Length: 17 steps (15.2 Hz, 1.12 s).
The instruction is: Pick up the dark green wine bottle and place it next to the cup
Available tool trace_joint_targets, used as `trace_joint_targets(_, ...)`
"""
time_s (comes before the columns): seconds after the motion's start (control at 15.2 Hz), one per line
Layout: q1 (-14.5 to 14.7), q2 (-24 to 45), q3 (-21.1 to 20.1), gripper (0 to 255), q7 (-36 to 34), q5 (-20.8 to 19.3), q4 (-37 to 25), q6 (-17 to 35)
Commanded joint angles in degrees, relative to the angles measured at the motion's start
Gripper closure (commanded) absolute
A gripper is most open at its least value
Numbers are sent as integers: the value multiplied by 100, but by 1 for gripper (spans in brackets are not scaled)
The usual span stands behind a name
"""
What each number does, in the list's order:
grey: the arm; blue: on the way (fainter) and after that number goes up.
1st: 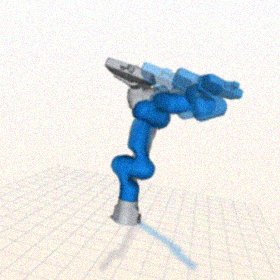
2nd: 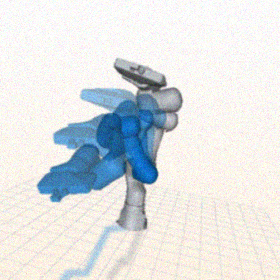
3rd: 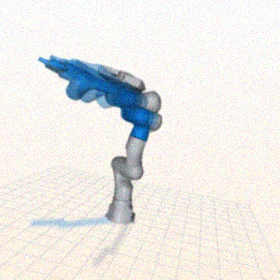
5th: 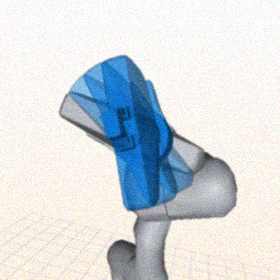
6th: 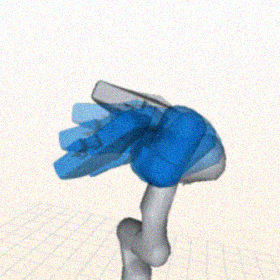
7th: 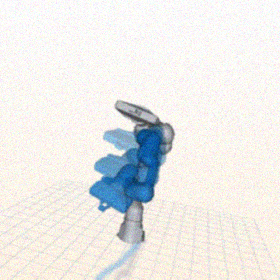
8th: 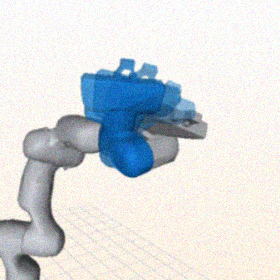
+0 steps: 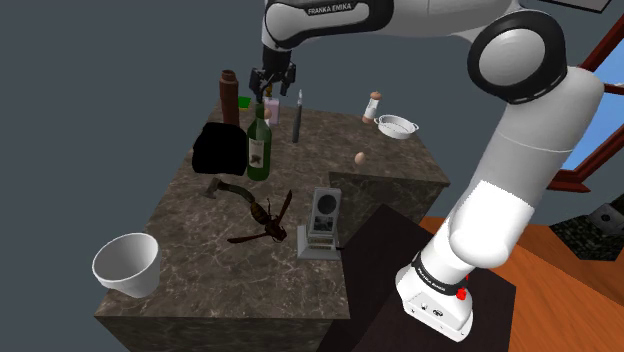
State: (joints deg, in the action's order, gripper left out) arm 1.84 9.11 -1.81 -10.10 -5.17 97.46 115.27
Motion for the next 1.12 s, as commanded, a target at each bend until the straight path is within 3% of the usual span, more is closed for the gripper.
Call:
trace_joint_targets(0.0, 33, 472, -16, 0, -10, -52, -541, -28)
trace_joint_targets(0.59, 24, 807, 1, 0, -25, -87, -411, 448)
trace_joint_targets(1.06, 24, 808, 1, 0, -25, -87, -413, 447)
